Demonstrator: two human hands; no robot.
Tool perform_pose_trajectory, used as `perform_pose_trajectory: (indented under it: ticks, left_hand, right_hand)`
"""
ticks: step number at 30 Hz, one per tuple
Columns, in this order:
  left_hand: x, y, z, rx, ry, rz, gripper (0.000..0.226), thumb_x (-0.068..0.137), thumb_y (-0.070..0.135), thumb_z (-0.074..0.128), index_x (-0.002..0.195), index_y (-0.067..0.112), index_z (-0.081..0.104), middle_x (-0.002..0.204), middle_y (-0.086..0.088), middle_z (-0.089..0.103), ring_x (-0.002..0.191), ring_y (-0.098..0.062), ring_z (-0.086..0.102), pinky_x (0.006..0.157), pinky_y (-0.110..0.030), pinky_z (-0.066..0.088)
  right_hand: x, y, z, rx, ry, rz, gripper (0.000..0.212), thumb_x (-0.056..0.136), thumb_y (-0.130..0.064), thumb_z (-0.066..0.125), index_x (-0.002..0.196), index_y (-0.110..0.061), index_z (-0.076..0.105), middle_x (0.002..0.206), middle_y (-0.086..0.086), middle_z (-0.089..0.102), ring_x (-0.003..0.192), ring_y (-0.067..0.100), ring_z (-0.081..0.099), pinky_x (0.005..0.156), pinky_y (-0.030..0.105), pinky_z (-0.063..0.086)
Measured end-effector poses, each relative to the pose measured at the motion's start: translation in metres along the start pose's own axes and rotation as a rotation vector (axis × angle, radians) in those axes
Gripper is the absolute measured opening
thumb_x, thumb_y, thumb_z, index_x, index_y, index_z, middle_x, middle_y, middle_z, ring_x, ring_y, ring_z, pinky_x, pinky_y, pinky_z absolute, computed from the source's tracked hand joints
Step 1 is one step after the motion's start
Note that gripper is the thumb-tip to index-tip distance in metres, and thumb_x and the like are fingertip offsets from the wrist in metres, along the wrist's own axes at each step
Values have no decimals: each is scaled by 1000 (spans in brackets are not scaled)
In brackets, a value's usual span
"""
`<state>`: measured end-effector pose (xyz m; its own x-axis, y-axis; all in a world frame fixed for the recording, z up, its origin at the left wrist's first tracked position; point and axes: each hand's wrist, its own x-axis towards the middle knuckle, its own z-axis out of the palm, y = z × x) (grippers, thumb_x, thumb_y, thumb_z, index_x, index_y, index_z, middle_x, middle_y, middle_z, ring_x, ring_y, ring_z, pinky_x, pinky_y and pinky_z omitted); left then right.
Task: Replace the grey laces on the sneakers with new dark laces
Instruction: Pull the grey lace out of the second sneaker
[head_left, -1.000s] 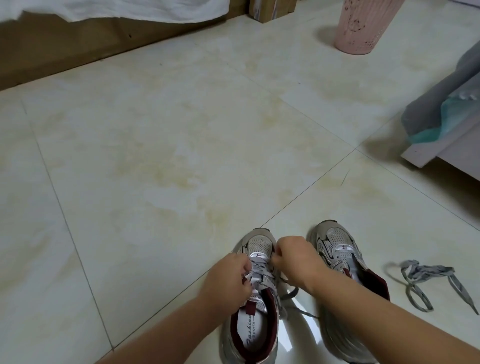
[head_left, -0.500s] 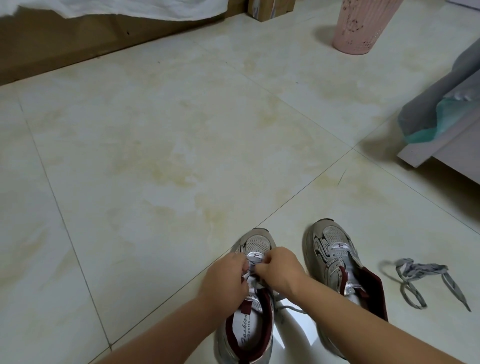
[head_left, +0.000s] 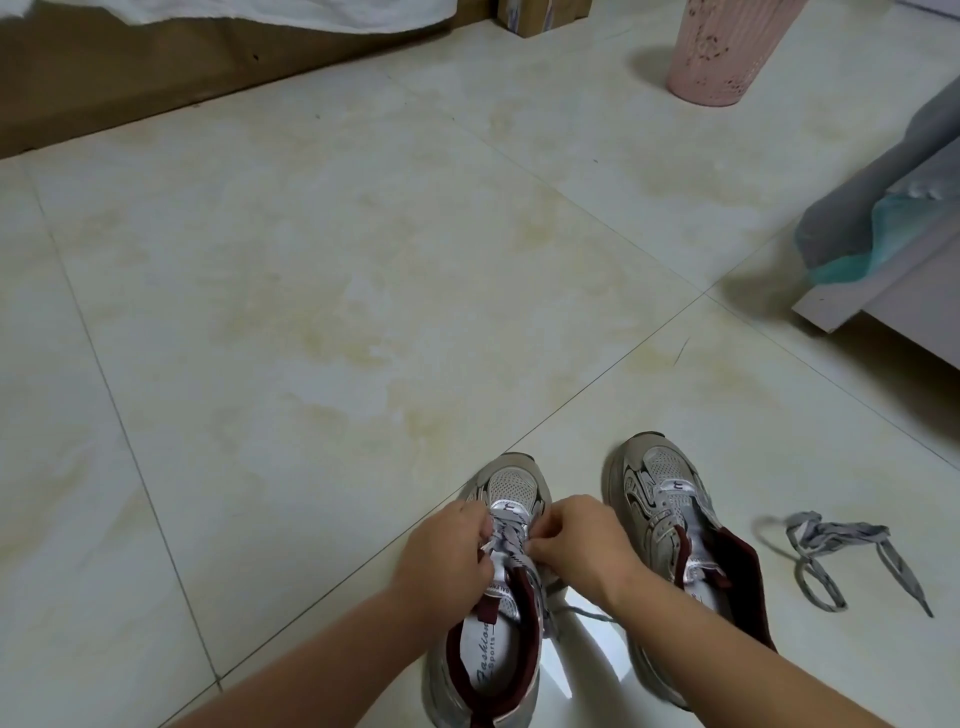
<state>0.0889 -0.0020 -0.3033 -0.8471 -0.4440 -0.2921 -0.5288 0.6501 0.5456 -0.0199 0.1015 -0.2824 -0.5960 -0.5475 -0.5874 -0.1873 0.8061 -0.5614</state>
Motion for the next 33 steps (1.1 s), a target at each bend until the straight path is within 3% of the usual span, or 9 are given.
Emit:
perform_pose_trajectory:
  ticks: [8,13,15,18,22,24,27,29,33]
  left_hand:
    - [0,2,-2,22,-6,25,15,83,10,48,91,23,46,87,10,43,81,-12,43,67,-20,30]
    - [-1,5,1,33,1,34,20,82,9,47,100,18,52,90,9,47,87,-14,47,72,-21,33]
    - [0,6,2,38,-4,27,20,82,9,47,99,18,51,89,10,44,84,-12,44,71,-21,32]
    - [1,7,2,44,-1,26,18,82,10,48,98,18,51,89,11,43,85,-11,44,73,-22,34]
    - [1,7,1,46,-10,20,17,81,10,48,96,18,51,89,10,44,85,-13,45,72,-23,35]
    - [1,6,1,35,-16,20,17,81,9,48,96,18,52,90,9,45,87,-14,48,73,-22,36]
    - [1,5,1,27,-9,27,16,83,10,48,95,20,51,89,11,44,84,-11,45,72,-20,34]
    - [2,6,1,39,-4,38,16,83,11,47,94,22,49,89,11,42,81,-10,40,69,-19,30]
    - [2,7,2,46,-2,25,15,83,11,48,92,23,47,87,11,42,80,-11,40,68,-20,29]
  right_hand:
    - [3,-5,0,243,4,-17,31,84,-3,54,58,-18,47,58,-1,49,60,15,45,62,28,39]
    - [5,-15,-14,-154,24,-146,16,86,-14,51,72,-16,44,78,4,53,77,23,50,69,30,41]
    - [2,-13,-14,-138,43,-112,7,85,-17,53,80,-16,49,83,3,57,83,24,55,75,31,45]
    - [0,-4,-12,-188,-46,8,25,86,-31,59,68,-17,49,79,3,57,79,20,54,71,27,43]
    - [1,3,-5,-55,-141,67,30,90,-25,58,64,-14,49,70,5,54,71,20,50,71,34,44]
    - [5,5,-13,-188,-89,40,30,91,-22,55,63,-15,49,71,4,54,74,21,51,68,28,39]
    - [7,7,-22,-428,142,-15,13,92,-15,47,94,-9,59,102,11,64,96,29,59,75,31,43]
    - [4,9,-17,-376,204,-10,19,93,-21,45,102,-8,57,106,10,63,98,29,58,75,32,44]
    - [1,13,-2,-49,16,93,32,86,-40,60,69,-14,56,73,5,61,73,22,57,71,30,46]
